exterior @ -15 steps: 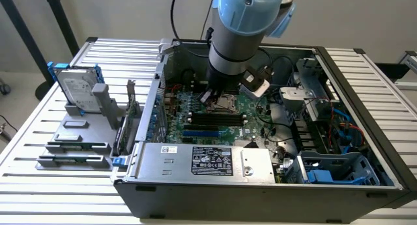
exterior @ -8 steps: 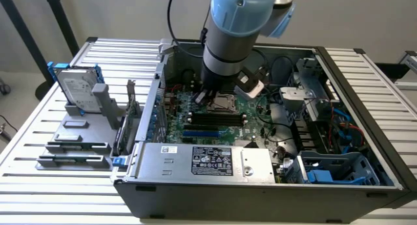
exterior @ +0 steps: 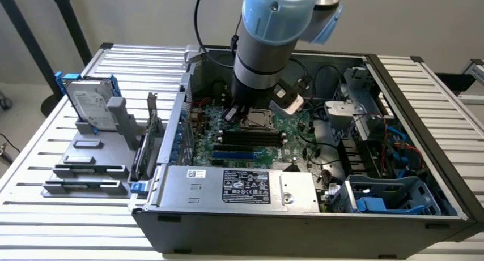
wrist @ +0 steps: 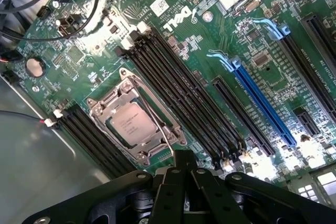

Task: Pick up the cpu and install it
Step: 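Install the first cpu locking lever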

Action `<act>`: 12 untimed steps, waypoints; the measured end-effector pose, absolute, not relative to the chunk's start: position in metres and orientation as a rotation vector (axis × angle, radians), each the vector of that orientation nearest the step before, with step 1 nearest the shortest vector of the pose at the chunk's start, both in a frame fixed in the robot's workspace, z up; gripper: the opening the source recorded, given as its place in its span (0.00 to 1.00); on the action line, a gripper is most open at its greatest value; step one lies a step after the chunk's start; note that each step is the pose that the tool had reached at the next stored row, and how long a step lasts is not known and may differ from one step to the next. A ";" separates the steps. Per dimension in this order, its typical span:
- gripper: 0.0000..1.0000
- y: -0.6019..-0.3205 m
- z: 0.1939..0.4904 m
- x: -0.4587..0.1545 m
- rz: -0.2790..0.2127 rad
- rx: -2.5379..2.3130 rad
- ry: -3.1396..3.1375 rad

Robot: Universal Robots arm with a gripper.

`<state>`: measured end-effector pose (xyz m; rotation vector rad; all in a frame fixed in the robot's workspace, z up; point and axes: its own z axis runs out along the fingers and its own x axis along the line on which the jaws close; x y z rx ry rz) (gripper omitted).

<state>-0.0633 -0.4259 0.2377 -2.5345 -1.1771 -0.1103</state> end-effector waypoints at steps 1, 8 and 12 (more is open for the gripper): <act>0.11 -0.425 0.236 -0.064 -0.110 -2.534 -1.179; 0.11 -0.425 0.223 -0.066 -0.108 -2.526 -1.195; 0.11 -0.425 0.216 -0.069 -0.106 -2.522 -1.203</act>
